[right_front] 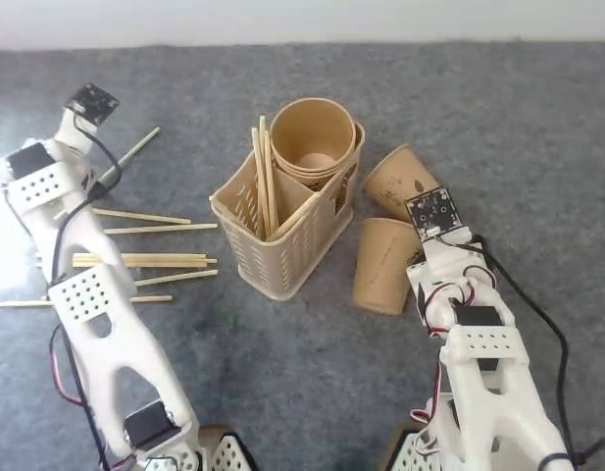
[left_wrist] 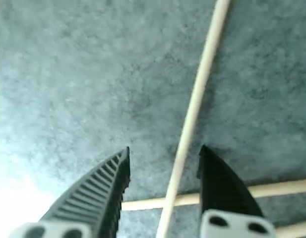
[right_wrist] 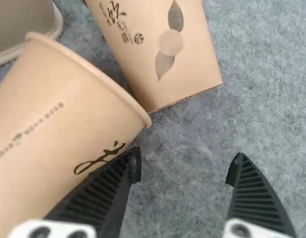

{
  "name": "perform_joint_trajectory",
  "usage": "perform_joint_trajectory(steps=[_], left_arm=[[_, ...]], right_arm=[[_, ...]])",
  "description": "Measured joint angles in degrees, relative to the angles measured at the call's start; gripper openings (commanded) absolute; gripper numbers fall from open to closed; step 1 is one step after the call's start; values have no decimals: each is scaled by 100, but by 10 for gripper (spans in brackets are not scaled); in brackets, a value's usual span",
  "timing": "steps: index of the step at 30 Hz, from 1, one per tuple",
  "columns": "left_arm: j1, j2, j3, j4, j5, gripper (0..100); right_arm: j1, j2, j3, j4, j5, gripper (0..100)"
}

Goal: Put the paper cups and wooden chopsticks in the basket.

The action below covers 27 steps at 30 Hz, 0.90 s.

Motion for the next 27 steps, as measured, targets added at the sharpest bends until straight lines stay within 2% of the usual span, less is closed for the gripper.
perform_joint_trajectory(steps=[10,14,17,27], left_arm=[[44,-176,985,-123,-1310,194],[97,-185,1002,220,-1987,73],[158,-185,1002,686,-2488,23],[167,-176,1081,1081,-2699,12]], right_arm=[[0,0,0,0,0,292],[0,0,105,-79,97,292],[-44,0,264,-290,308,292],[-220,-9,369,-378,615,292]])
